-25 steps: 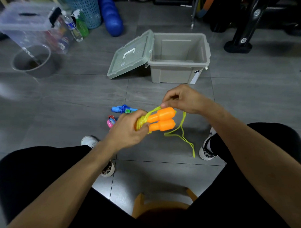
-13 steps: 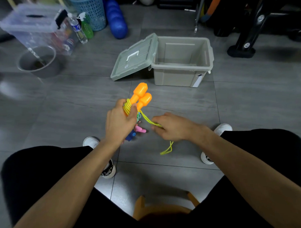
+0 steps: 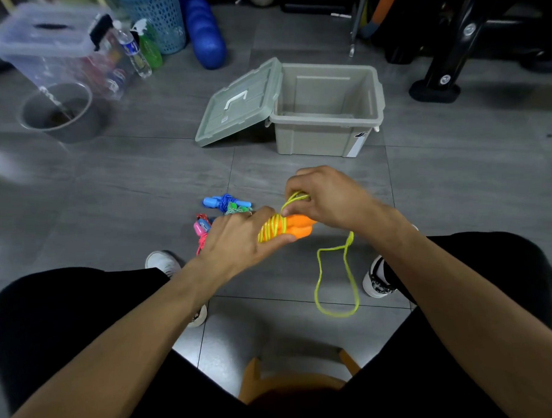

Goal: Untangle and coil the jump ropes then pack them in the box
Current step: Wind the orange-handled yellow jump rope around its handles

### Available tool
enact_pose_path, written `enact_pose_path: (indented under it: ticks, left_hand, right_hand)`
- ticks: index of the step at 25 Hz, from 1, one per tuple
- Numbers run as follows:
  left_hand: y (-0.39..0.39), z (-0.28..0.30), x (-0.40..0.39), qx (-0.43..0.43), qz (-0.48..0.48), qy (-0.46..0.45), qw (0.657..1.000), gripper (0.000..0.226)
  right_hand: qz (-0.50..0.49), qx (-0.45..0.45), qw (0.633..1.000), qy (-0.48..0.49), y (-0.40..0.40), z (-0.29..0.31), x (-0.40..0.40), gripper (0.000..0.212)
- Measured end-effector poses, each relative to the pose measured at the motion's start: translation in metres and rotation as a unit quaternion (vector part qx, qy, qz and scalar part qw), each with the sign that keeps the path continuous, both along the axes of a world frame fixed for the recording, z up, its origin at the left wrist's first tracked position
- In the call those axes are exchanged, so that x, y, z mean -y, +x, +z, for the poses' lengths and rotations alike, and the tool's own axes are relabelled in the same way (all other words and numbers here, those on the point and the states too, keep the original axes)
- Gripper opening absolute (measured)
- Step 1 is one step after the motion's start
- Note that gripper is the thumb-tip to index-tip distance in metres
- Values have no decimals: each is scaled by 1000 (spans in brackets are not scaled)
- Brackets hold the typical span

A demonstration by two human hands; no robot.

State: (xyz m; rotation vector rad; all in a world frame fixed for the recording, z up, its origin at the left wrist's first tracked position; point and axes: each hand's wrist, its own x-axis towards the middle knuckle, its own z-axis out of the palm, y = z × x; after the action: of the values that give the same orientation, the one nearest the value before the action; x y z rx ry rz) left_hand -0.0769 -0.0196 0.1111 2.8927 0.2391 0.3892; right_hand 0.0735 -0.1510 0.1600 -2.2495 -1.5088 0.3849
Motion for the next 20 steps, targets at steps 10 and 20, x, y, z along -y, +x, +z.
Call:
enact_pose_path:
  ticks: [10,20]
  left_hand:
    - [-7,42,-3,37,122,-535,835,8]
    - [5,11,-6,-65,207,-119,969,39]
  right_hand:
    - [-84,-280,956,-27,20,-34,15,26]
    - [26,98,979,-178,-24,-9,-8,23]
